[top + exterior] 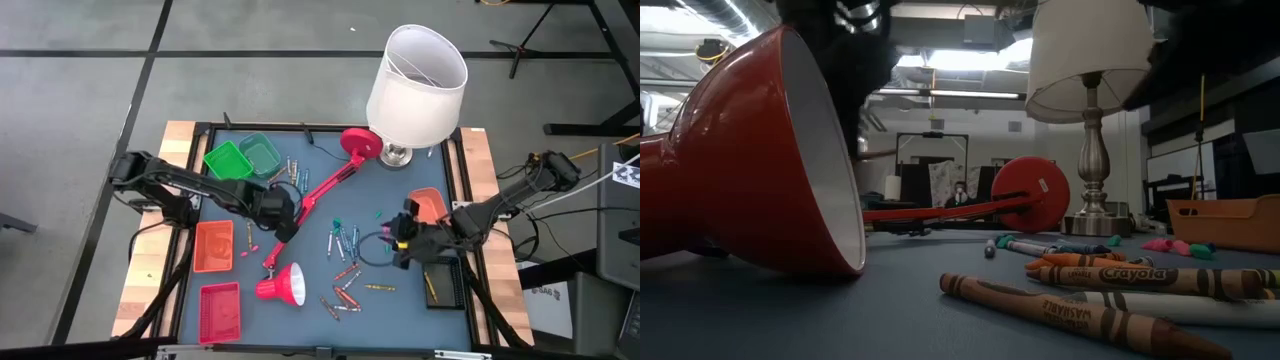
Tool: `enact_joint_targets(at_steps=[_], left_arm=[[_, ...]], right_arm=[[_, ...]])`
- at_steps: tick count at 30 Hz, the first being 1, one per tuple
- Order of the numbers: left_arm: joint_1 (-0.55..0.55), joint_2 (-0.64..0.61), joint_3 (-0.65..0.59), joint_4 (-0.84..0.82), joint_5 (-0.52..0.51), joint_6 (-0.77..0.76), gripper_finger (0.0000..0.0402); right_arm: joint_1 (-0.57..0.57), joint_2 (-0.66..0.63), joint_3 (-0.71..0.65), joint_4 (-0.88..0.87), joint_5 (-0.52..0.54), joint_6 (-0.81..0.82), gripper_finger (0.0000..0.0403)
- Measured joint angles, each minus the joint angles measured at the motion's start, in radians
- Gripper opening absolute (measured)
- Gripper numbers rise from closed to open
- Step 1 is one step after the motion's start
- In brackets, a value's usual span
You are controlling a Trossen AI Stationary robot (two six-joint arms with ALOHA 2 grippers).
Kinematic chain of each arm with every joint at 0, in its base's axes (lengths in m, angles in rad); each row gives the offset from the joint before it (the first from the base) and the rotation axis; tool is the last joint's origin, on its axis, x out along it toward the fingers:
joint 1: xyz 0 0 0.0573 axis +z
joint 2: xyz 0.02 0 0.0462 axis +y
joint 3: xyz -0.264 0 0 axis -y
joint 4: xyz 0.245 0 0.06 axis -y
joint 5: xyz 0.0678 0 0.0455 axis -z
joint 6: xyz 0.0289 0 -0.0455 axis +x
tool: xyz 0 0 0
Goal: Sort crayons
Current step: Put the brown crayon into the right orange bin
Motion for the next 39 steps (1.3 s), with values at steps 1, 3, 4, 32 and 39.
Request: enact_joint_targets(at_steps=[1,3,4,32,39], left_arm=[[0.011,-0.007,0.000,0.041,-0.013,0.048,0.0004],[0.030,-0.020,0.000,0.136,-0.027,0.163,0.0004],[0.041,-0.021,0.000,0.186,-0.029,0.223,0.0005],[0.191,-0.021,0.001,0.879,0.089,0.980,0.0008],[0.191,-0.021,0.001,0.909,0.089,0.980,0.0008]], right_arm=[[-0.022,0.000,0.000,0.026,0.000,-0.015,0.0163],[-0.070,0.000,0.000,0.086,-0.001,-0.070,0.0163],[-0.096,0.000,0.000,0.122,0.000,-0.103,0.0163],[-0.581,0.000,0.000,0.749,-0.516,-0.465,0.0163],[-0.580,0.068,0.000,0.907,-0.525,-0.492,0.0163]])
